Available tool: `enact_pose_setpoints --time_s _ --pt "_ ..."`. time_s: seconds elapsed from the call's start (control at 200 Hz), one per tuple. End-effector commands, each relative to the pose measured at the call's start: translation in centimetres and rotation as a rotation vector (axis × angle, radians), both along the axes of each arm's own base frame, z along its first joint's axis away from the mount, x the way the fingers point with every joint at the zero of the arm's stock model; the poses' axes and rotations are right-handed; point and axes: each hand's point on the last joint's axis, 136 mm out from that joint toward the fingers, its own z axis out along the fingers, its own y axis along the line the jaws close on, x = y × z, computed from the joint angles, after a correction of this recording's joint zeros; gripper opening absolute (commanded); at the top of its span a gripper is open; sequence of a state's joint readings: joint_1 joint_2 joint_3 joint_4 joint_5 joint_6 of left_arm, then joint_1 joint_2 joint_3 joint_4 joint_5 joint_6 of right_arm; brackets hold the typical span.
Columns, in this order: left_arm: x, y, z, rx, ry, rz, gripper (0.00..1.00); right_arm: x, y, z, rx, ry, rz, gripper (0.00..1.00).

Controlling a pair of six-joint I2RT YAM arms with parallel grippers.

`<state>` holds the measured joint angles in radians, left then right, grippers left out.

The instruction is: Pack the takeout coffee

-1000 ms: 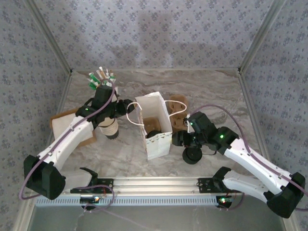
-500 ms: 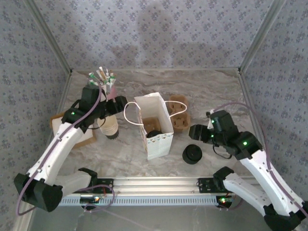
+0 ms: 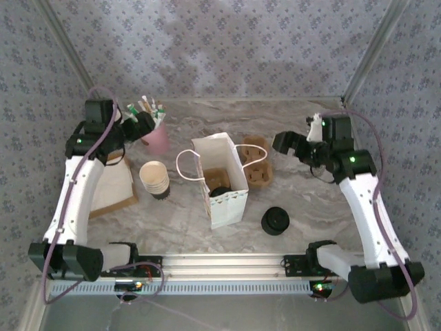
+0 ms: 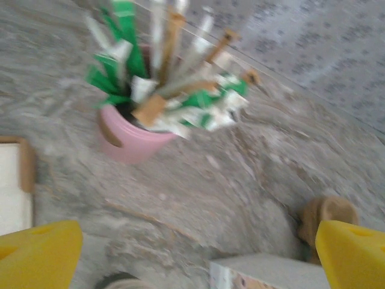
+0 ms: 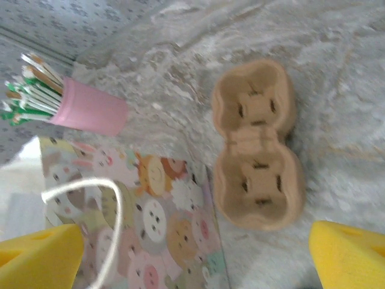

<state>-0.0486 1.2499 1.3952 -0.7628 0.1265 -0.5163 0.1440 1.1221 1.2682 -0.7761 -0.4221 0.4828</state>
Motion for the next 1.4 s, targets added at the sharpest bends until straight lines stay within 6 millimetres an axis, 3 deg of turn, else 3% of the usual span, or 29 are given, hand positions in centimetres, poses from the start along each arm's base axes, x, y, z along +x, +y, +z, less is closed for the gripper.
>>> enact_pose_setpoints --time_s 0.0,0.17,0.41,0.635,0.77,0.924,1.099,1.399 --pt "0.9 2.5 0.2 0.01 -0.007 0.048 0.98 2.7 1.5 4.3 0.052 -0.136 0.078 1.0" --pt "2.8 4.8 -1.1 -0.038 0.001 0.107 0.78 6.7 3.0 6.2 0.114 -0.16 0.12 1.0" --pt "5.2 4.3 -2.6 -0.081 0.012 0.044 0.49 9.8 5.8 6.9 0.157 -0.159 0.184 1.0" --pt "6.1 4.5 -4.9 -0.036 0.082 0.001 0.42 10.8 7.3 5.5 0.157 -0.117 0.213 1.0" --pt "7.1 4.5 -5.7 -0.027 0.098 -0.02 0.32 11.1 7.5 5.0 0.156 -0.107 0.217 1.0" --pt "7.7 4.4 -6.6 -0.015 0.133 -0.04 0.3 11.2 7.5 4.8 0.154 -0.101 0.218 1.0" --pt "8.2 3.7 -6.7 -0.007 0.134 -0.063 0.29 11.2 7.6 4.6 0.154 -0.094 0.218 1.0" --pt "8.1 2.9 -7.0 -0.008 0.145 -0.081 0.16 11.2 7.6 4.4 0.151 -0.091 0.225 1.0"
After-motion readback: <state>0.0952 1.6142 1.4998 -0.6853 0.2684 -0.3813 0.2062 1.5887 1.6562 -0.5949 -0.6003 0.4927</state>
